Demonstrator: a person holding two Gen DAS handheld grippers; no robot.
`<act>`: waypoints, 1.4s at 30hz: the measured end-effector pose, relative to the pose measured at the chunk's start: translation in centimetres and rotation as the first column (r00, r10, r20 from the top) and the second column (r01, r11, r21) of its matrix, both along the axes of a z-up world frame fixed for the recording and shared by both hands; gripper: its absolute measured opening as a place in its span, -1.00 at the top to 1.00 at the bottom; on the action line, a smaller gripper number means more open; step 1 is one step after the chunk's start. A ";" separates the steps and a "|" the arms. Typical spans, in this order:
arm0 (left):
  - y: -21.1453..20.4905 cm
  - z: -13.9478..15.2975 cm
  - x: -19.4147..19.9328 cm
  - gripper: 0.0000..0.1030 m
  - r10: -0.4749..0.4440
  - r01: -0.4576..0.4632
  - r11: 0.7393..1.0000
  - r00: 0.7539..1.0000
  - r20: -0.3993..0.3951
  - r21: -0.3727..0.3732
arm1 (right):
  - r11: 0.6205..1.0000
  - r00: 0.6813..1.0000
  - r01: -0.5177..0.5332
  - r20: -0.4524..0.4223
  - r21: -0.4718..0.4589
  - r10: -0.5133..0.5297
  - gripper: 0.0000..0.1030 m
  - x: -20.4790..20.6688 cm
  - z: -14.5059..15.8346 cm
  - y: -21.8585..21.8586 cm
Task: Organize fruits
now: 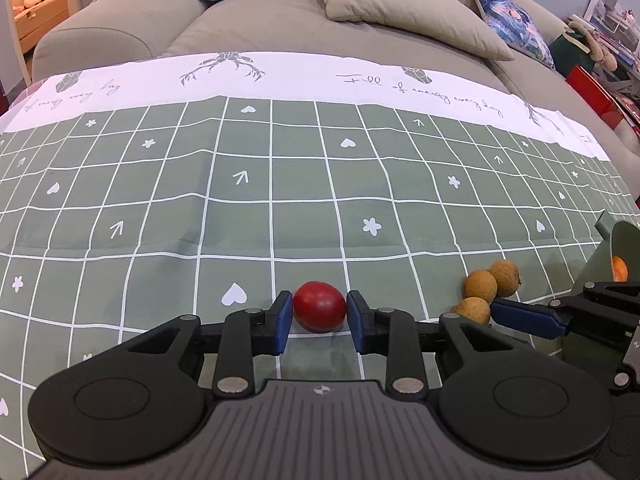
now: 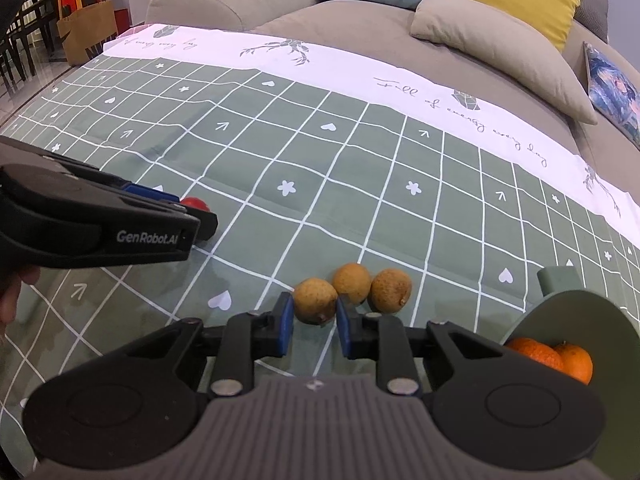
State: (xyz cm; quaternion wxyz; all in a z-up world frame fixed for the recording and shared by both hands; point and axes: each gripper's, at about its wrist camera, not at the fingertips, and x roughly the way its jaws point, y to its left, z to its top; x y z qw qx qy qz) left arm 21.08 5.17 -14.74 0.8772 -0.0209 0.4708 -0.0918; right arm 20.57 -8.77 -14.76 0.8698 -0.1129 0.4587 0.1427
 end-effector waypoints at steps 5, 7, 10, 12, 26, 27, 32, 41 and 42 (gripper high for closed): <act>-0.2 0.6 -0.5 0.39 -0.007 0.007 1.000 1.000 0.002 0.001 | 1.000 1.000 0.008 0.001 0.007 -0.008 0.66 -0.2 0.3 -0.1; -0.1 1.1 -1.0 0.39 -0.005 0.005 1.000 1.000 0.007 0.001 | 1.000 1.000 0.000 0.010 0.010 0.000 0.68 -0.5 0.7 -0.2; 0.1 2.2 -2.0 0.39 0.007 -0.007 1.000 1.000 0.016 -0.019 | 1.000 1.000 -0.015 0.023 0.021 0.014 0.70 -1.2 1.7 -0.3; 0.1 2.9 -2.6 0.39 0.018 -0.017 0.999 1.000 0.018 -0.033 | 0.999 0.999 -0.027 0.023 0.021 0.026 1.00 -1.7 2.2 -0.3; -0.1 3.9 -7.2 0.39 0.016 -0.017 0.997 1.000 -0.013 -0.080 | 0.991 0.992 -0.120 0.044 -0.058 0.122 0.68 -5.6 0.7 0.0; -0.1 4.0 -7.3 0.39 0.013 -0.014 0.996 1.000 -0.008 -0.082 | 0.989 0.990 -0.126 0.047 -0.072 0.129 0.68 -5.6 0.6 0.2; 0.0 4.4 -7.3 0.39 0.017 -0.016 0.994 1.000 0.008 -0.109 | 0.976 0.987 -0.126 0.073 -0.176 0.141 0.68 -5.3 0.5 0.9; 0.9 3.9 -6.8 0.39 0.045 -0.044 0.989 0.999 0.004 -0.144 | 0.942 0.981 -0.159 0.060 -0.297 0.184 0.61 -4.3 -0.4 1.5; 1.0 3.8 -6.8 0.39 0.046 -0.045 0.988 0.999 0.006 -0.148 | 0.937 0.980 -0.164 0.058 -0.308 0.191 0.60 -4.3 -0.4 1.6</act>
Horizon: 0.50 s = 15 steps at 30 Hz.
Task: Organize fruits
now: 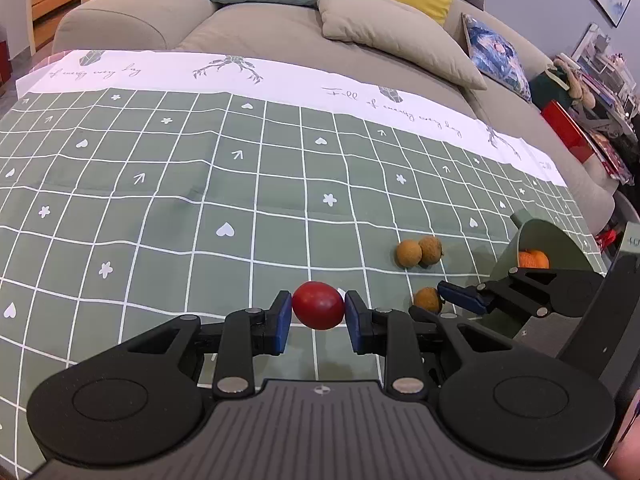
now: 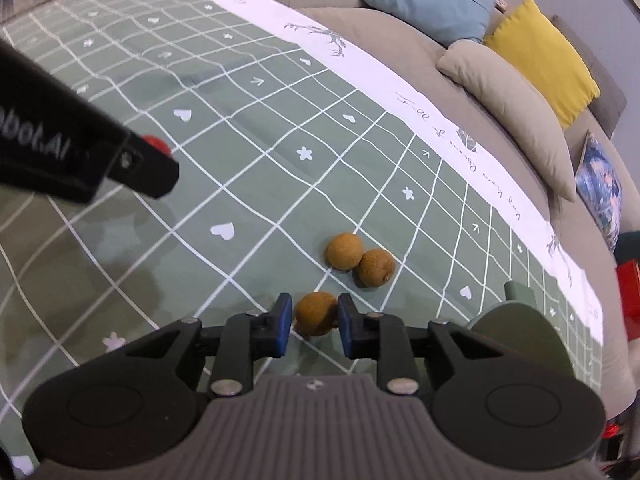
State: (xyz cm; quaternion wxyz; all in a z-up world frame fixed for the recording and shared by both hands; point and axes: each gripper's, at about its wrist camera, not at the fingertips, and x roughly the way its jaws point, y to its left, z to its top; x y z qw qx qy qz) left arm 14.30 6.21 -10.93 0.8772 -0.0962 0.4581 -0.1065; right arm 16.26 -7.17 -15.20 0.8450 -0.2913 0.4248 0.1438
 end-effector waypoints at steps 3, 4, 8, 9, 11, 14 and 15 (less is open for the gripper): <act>0.3 0.0 0.2 0.39 0.007 -0.007 1.000 1.000 0.003 -0.015 | 0.999 1.000 -0.014 -0.001 -0.031 0.014 0.59 0.2 -0.2 0.2; 0.3 0.0 0.2 0.39 0.009 -0.009 1.000 1.000 0.004 -0.019 | 0.999 1.000 -0.019 -0.001 -0.040 0.018 0.59 0.2 -0.3 0.2; 0.5 0.0 0.1 0.39 0.015 -0.015 0.999 1.000 0.005 -0.028 | 0.994 0.998 -0.056 0.001 -0.096 0.056 0.59 0.2 -0.8 0.4; 0.5 0.0 0.1 0.39 0.015 -0.015 0.999 1.000 0.005 -0.028 | 0.993 0.998 -0.065 0.002 -0.103 0.065 0.61 0.2 -0.9 0.4; 0.5 0.0 0.1 0.39 0.017 -0.017 0.999 1.000 0.004 -0.029 | 0.992 0.998 -0.069 -0.002 -0.101 0.069 0.62 0.3 -0.8 0.3; 0.4 0.2 -0.1 0.39 0.016 -0.015 1.000 1.000 0.005 -0.022 | 0.996 0.998 -0.069 -0.018 -0.053 0.068 0.63 0.2 0.0 0.0; 0.3 0.4 -0.2 0.39 0.013 -0.012 1.000 1.000 0.009 -0.021 | 0.996 0.997 -0.073 -0.012 -0.043 0.073 0.63 -0.1 0.4 0.0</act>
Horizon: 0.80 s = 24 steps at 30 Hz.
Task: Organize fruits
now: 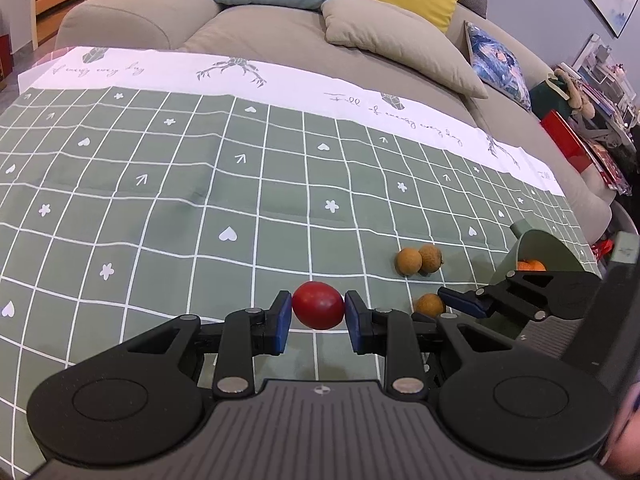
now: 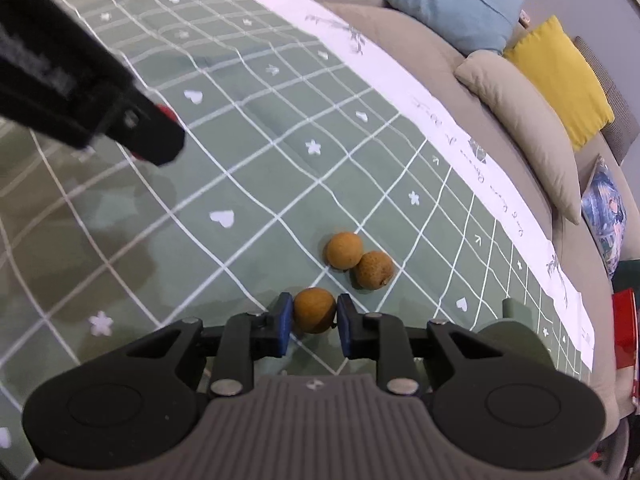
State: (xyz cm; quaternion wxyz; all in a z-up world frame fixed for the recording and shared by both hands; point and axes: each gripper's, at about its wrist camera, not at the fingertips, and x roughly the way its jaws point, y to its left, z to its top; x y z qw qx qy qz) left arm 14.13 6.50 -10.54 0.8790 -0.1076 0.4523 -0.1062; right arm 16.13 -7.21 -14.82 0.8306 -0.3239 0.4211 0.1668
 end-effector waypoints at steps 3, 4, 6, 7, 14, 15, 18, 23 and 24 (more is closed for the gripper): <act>-0.4 0.6 -0.3 0.39 -0.015 0.015 1.000 1.000 0.010 0.006 | 0.999 1.000 -0.004 0.005 0.054 0.004 0.63 -0.7 1.6 -0.2; -0.6 0.7 -0.4 0.39 -0.019 0.019 1.000 1.000 0.011 0.007 | 0.997 1.000 0.002 0.003 0.080 -0.003 0.63 -0.9 2.2 -0.4; -1.0 1.1 -0.6 0.39 -0.029 0.029 1.000 0.999 0.012 0.010 | 0.991 1.000 0.022 -0.005 0.134 -0.021 0.63 -1.3 3.4 -1.0; -1.2 1.3 -0.7 0.39 -0.035 0.034 0.999 0.999 0.014 0.010 | 0.985 0.999 0.037 -0.012 0.167 -0.036 0.63 -1.5 4.1 -1.4; -3.3 3.2 -1.3 0.39 -0.074 0.075 0.997 0.997 0.016 -0.030 | 0.945 0.991 0.129 -0.009 0.301 -0.133 0.63 -2.9 8.0 -5.2; -3.8 3.5 -1.4 0.39 -0.085 0.085 0.996 0.996 0.016 -0.035 | 0.937 0.989 0.146 -0.010 0.317 -0.151 0.63 -3.2 8.4 -6.0; -5.8 4.4 -1.6 0.39 -0.135 0.136 0.990 0.991 0.022 -0.042 | 0.910 0.978 0.204 -0.032 0.361 -0.207 0.63 -3.8 9.2 -8.6; -9.3 5.1 -1.8 0.39 -0.228 0.229 0.973 0.973 0.034 -0.017 | 0.862 0.952 0.300 -0.072 0.409 -0.297 0.63 -4.7 9.6 -13.5; -9.9 5.2 -1.8 0.39 -0.246 0.246 0.969 0.969 0.031 -0.015 | 0.854 0.946 0.316 -0.076 0.413 -0.314 0.63 -4.9 9.6 -14.4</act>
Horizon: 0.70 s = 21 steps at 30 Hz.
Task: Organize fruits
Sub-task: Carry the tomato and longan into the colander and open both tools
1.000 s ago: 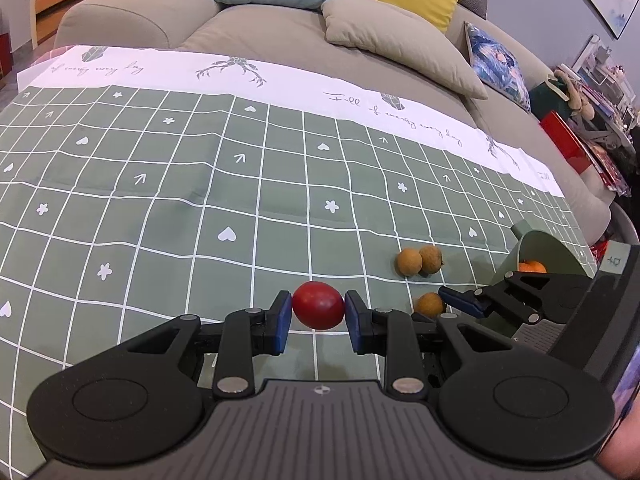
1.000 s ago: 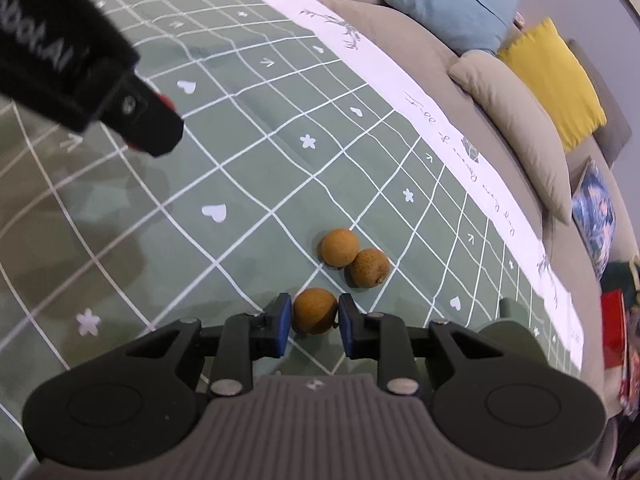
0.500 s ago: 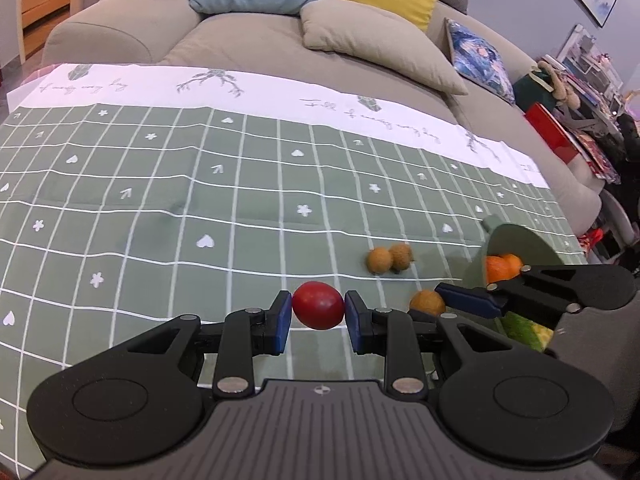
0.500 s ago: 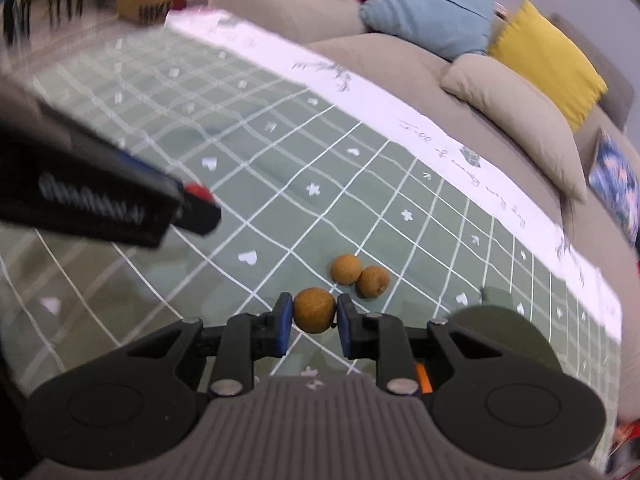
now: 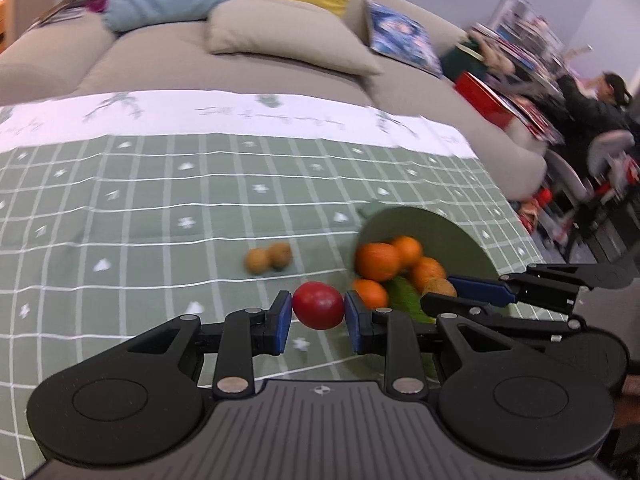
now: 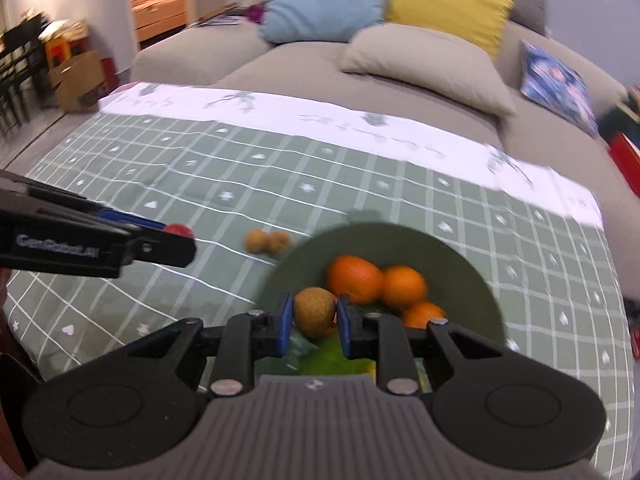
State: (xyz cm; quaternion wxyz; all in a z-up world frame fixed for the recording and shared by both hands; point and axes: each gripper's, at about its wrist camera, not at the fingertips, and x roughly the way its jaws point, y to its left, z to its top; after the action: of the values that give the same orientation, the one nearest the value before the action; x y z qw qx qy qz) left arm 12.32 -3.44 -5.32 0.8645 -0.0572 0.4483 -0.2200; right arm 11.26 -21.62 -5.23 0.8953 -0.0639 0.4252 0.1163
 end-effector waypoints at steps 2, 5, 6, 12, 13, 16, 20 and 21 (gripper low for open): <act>-1.3 0.0 0.0 0.39 -0.034 0.034 0.999 0.999 -0.004 0.008 | 1.000 1.000 0.030 -0.003 0.007 -0.030 0.63 -0.3 -0.1 -1.7; -3.4 0.1 0.1 0.39 -0.095 0.095 0.995 0.995 -0.004 0.029 | 0.997 0.997 0.072 -0.009 0.014 -0.072 0.63 -0.7 -0.3 -4.2; -4.1 0.1 0.2 0.39 -0.115 0.115 0.993 0.993 -0.006 0.033 | 0.997 0.997 0.081 -0.010 0.018 -0.081 0.63 -0.7 -0.4 -4.8; -8.3 -0.2 1.3 0.39 -0.203 0.205 0.978 0.978 -0.037 0.033 | 0.997 0.996 0.080 -0.043 0.023 -0.079 0.63 -0.6 -1.2 -7.6; -9.0 -0.5 1.5 0.39 -0.212 0.213 0.977 0.976 -0.049 0.030 | 0.997 0.996 0.080 -0.050 0.021 -0.079 0.63 -0.5 -1.4 -7.8; -10.1 -1.1 2.4 0.39 -0.227 0.228 0.974 0.969 -0.093 -0.001 | 0.997 0.994 0.073 -0.085 0.033 -0.070 0.63 0.2 -1.8 -8.6; -11.6 -2.1 3.8 0.39 -0.230 0.232 0.973 0.963 -0.141 -0.002 | 0.998 0.993 0.050 -0.105 0.031 -0.046 0.63 1.2 -2.4 -8.9; -12.1 -2.3 4.1 0.39 -0.235 0.239 0.971 0.960 -0.150 0.009 | 0.999 0.993 0.043 -0.110 0.026 -0.040 0.63 1.5 -2.6 -9.0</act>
State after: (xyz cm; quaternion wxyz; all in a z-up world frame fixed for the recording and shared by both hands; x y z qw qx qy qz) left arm 16.41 -15.50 -7.60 0.7969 -0.0077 0.5177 -0.3112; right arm 12.71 -30.61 -7.80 0.8738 -0.0360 0.4731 0.1069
